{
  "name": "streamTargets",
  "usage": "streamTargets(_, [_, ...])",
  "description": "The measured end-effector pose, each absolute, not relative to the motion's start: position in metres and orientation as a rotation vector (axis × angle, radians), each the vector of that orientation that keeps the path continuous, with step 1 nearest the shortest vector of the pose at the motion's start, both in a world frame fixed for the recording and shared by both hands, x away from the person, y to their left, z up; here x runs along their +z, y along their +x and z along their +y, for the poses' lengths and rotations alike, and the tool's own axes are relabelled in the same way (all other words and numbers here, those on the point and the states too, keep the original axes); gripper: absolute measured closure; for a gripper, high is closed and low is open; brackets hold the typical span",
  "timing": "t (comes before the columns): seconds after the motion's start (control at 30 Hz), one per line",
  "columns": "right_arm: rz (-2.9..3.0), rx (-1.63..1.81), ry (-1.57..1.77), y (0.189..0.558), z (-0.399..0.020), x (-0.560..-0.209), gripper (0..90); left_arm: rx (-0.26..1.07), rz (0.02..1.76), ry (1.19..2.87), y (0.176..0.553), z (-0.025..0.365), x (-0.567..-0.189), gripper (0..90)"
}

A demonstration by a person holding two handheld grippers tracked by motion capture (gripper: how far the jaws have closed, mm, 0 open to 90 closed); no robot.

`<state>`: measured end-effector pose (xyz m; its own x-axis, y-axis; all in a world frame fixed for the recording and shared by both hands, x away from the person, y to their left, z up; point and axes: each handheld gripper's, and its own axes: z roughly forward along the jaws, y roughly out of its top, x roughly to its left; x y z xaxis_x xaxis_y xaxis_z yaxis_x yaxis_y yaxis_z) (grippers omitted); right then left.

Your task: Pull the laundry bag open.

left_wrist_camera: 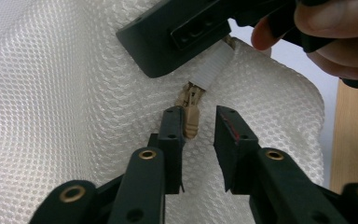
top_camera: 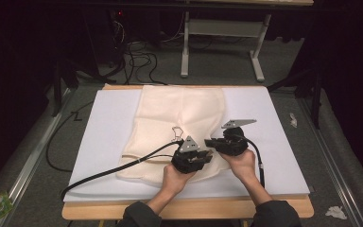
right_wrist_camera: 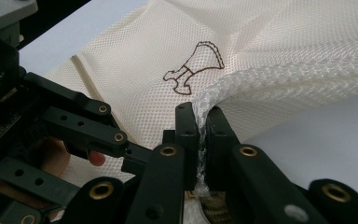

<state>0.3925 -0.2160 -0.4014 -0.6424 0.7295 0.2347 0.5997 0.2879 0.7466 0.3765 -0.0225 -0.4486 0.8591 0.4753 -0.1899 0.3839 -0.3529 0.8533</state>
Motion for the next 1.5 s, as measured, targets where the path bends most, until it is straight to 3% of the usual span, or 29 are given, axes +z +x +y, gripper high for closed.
streamTargets(0.37, [2.395,1.292,1.242,0.391,-0.218,-0.402,87.5,0.119,0.63,1.967,0.376,-0.024,-0.449,86.0])
streamTargets(1.5, [2.398,1.246,1.224,0.385,-0.232,-0.41,87.9,0.148,0.57,2.021,0.367,-0.014,-0.437,87.0])
